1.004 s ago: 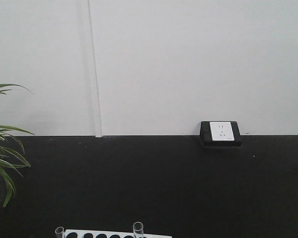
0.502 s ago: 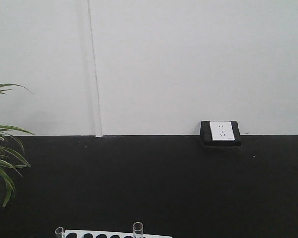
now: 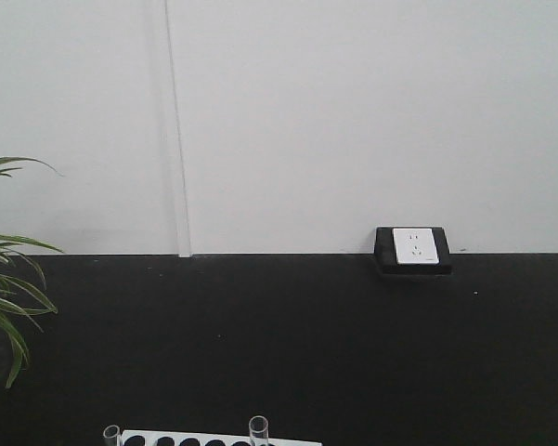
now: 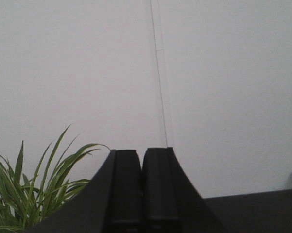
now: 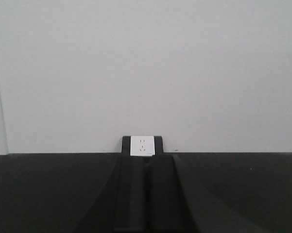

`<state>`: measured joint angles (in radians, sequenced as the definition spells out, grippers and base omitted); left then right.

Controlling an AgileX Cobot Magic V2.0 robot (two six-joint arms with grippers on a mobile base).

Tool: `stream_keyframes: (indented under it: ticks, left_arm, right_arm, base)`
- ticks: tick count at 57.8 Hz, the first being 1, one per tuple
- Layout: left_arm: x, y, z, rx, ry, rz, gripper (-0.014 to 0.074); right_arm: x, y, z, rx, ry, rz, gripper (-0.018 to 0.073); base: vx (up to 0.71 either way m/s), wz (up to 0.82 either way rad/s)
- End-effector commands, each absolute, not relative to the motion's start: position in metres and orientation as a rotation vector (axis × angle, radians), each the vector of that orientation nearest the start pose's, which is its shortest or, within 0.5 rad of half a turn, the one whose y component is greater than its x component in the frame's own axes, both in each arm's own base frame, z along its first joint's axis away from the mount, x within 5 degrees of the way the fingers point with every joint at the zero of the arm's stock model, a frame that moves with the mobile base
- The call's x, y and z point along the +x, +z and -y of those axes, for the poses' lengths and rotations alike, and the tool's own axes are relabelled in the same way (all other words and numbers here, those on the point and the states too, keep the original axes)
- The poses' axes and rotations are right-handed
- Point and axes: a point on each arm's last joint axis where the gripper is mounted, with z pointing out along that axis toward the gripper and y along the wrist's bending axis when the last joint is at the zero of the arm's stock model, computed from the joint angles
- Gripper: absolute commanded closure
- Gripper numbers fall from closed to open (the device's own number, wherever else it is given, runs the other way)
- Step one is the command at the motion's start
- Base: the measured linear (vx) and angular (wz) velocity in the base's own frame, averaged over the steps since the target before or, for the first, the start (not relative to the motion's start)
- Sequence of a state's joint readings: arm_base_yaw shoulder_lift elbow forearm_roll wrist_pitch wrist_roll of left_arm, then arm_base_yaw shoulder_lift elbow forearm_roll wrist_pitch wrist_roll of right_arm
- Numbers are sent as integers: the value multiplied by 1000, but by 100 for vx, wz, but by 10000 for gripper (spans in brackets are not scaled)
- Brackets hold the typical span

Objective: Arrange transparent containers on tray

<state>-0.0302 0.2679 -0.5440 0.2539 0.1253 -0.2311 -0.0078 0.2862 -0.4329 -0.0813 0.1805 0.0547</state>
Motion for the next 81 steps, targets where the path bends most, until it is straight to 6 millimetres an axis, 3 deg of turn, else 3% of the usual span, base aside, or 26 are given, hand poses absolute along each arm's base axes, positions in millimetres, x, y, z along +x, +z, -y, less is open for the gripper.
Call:
stream_keyframes:
  ticks: [1, 16, 24, 30, 47, 55, 72, 81]
  left_arm:
    - [72, 384, 1, 25, 7, -1307, 603]
    - [117, 366, 2, 16, -5, -1496, 594]
    - [139, 353, 2, 17, -2, -1600, 547]
    - [153, 345, 3, 21, -5, -1644, 481]
    - [191, 329, 8, 50, -37, -1668, 187]
    - [207, 322, 10, 65, -57, -1657, 133]
    - [225, 305, 12, -9, -142, -1707, 136]
    - [215, 272, 15, -48, -211, -1758, 136]
  right_arm:
    - [84, 338, 2, -15, -44, -1497, 568]
    - [115, 323, 2, -17, -42, -1650, 549]
    - [124, 318, 2, -18, -42, -1691, 500]
    - [126, 316, 2, -18, -41, -1703, 438]
    - [126, 316, 2, -18, -41, -1704, 197]
    - [126, 316, 2, -18, -41, -1704, 141]
    - [126, 316, 2, -18, -41, -1704, 134]
    - [126, 315, 2, -17, -42, -1715, 134]
  base:
    - [0, 0]
    - [0, 0]
    - [0, 0]
    - [0, 0]
    - [0, 0]
    - [0, 0]
    - [0, 0]
    - [0, 0]
